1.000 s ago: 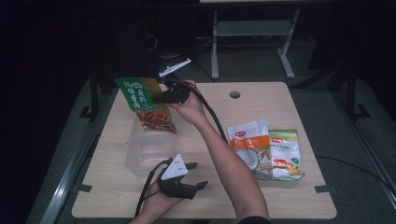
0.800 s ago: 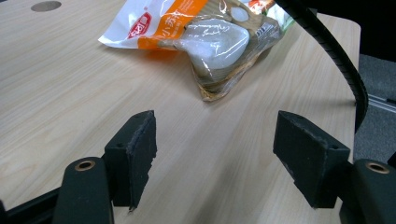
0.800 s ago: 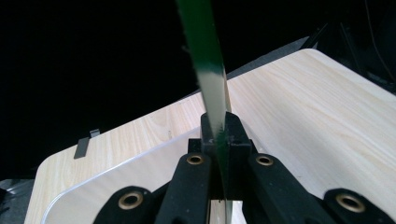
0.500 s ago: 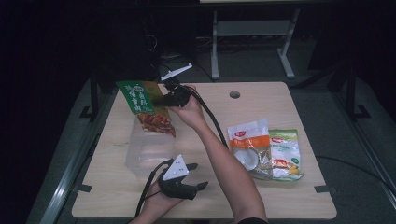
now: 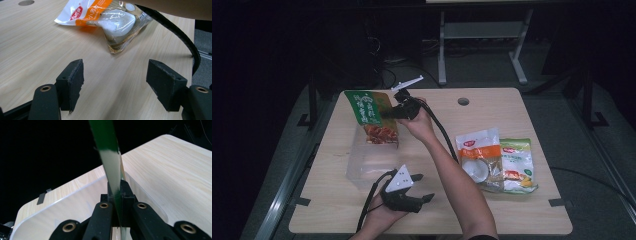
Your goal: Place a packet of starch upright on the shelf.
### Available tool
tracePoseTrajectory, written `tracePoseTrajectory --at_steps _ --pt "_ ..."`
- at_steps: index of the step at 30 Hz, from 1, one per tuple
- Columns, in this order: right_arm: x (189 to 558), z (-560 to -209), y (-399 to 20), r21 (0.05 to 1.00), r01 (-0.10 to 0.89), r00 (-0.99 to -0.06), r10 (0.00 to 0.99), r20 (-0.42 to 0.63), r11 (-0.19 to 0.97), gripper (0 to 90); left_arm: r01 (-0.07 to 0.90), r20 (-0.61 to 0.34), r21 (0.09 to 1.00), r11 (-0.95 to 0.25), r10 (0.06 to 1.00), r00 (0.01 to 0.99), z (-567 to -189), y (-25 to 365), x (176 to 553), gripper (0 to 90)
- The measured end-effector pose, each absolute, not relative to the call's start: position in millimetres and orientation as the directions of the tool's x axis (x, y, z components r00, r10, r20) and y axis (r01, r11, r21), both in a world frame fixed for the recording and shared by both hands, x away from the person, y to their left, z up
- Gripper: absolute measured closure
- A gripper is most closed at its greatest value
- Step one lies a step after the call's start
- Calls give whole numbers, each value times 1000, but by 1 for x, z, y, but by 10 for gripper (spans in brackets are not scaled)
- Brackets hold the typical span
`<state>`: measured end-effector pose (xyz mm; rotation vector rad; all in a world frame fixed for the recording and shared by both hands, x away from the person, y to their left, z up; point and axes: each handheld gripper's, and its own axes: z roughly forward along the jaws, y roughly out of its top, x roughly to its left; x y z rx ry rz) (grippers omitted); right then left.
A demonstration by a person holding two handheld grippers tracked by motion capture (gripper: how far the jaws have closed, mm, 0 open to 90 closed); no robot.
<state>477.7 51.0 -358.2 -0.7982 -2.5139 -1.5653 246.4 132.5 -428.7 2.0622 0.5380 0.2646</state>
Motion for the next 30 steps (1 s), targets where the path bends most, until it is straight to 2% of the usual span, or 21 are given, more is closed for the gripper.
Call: tracePoseTrajectory --at_steps 4,7,10,13,18,30 --pt "479 -358 47 815 470 -855 405 324 340 873 269 -27 852 -450 476 879 -429 132 247 300" --pt "478 -356 48 808 464 -856 420 303 362 765 268 -25 852 -450 476 879 -429 132 247 300" --pt "478 -354 43 801 468 -855 422 302 375 718 270 -26 851 -450 476 879 -430 132 247 299" --pt "477 -350 36 793 477 -847 438 301 378 625 268 -25 853 -449 478 878 -430 132 248 299" --pt "474 -348 20 789 478 -845 446 294 386 546 270 -24 851 -450 480 877 -430 133 249 298" --pt "454 -339 -28 785 490 -834 466 295 379 502 280 -30 847 -451 487 873 -432 131 251 292"
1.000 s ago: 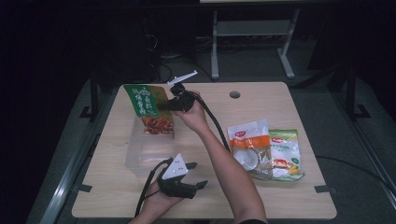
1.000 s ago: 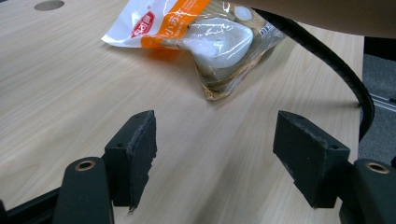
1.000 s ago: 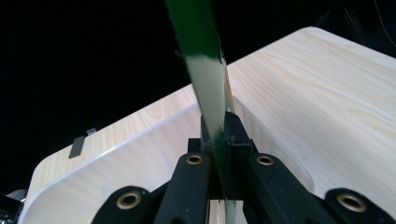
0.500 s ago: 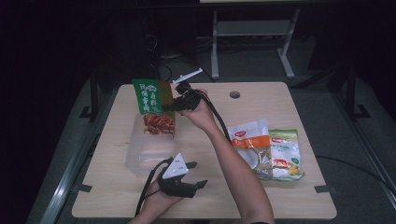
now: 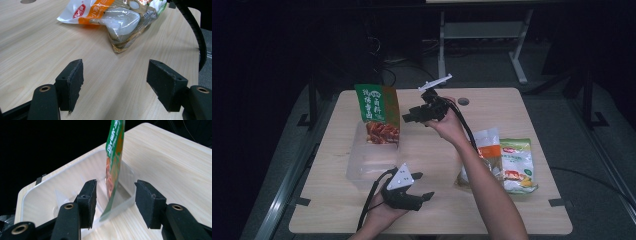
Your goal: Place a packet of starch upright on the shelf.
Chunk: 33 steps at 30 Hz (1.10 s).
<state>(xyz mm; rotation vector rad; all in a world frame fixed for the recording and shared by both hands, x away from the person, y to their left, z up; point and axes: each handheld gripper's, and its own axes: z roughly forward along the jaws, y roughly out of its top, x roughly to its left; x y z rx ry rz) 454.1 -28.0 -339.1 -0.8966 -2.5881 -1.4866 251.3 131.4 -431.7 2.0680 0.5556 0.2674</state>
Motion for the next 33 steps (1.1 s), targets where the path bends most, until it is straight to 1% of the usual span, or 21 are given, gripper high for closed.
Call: tracePoseTrajectory --at_steps 7,8,13,16,26,33 --pt "445 -338 -51 782 500 -825 478 301 371 496 280 -27 841 -463 482 876 -432 131 252 284" --pt "441 -338 -59 780 507 -820 484 306 366 492 275 -19 839 -471 479 878 -432 132 252 284" --pt "432 -338 -77 773 517 -811 498 307 366 485 280 -28 842 -462 480 877 -432 132 253 283" --pt "428 -340 -88 757 535 -801 509 315 374 469 283 -32 839 -464 478 878 -432 132 253 282" --pt "412 -354 -133 725 592 -757 552 350 352 460 285 -35 840 -461 478 877 -432 131 252 279" --pt "400 -360 -160 708 615 -733 583 351 347 458 291 -42 842 -455 482 875 -432 132 253 277"
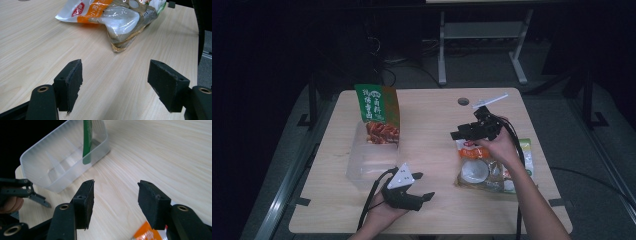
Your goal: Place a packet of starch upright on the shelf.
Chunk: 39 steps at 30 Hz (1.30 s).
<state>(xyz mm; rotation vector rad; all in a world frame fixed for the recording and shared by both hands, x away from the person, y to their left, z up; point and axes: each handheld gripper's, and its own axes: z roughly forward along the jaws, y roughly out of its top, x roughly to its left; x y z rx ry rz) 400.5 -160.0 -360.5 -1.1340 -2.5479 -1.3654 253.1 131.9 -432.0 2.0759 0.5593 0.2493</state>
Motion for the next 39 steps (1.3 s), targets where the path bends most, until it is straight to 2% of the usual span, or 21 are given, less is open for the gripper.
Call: tracePoseTrajectory --at_steps 18,33,35,39 --pt "371 -370 -235 668 682 -629 704 329 297 465 299 -46 838 -456 487 872 -433 131 254 276" --pt "363 -399 -273 633 732 -550 765 333 251 479 300 -45 838 -457 489 871 -433 131 254 275" --pt "365 -404 -274 625 740 -543 769 338 247 490 298 -46 840 -453 488 872 -433 131 254 275" --pt "368 -412 -271 599 760 -537 764 357 254 566 299 -49 843 -448 488 872 -432 132 254 275"
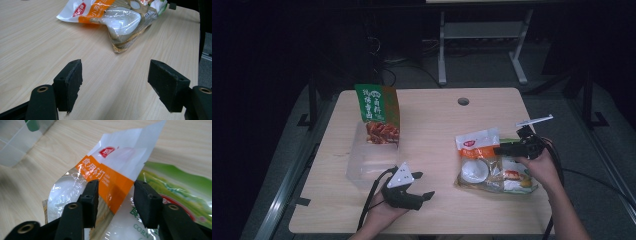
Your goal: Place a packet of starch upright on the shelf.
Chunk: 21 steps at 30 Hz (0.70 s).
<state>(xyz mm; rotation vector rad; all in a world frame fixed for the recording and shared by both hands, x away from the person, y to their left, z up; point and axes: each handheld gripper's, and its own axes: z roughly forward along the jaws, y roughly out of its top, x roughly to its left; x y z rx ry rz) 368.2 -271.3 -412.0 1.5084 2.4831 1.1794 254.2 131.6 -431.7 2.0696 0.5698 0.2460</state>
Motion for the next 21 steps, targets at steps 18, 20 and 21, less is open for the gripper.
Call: tracePoseTrajectory --at_steps 18,20,21 --pt "373 -419 -257 580 767 -555 737 385 275 892 309 -61 840 -447 488 870 -434 129 257 275" --pt "371 -416 -254 589 758 -568 729 383 281 895 311 -63 840 -445 487 871 -434 128 257 275" --pt "368 -413 -253 604 747 -579 719 386 278 896 310 -62 838 -449 486 872 -434 128 257 275"
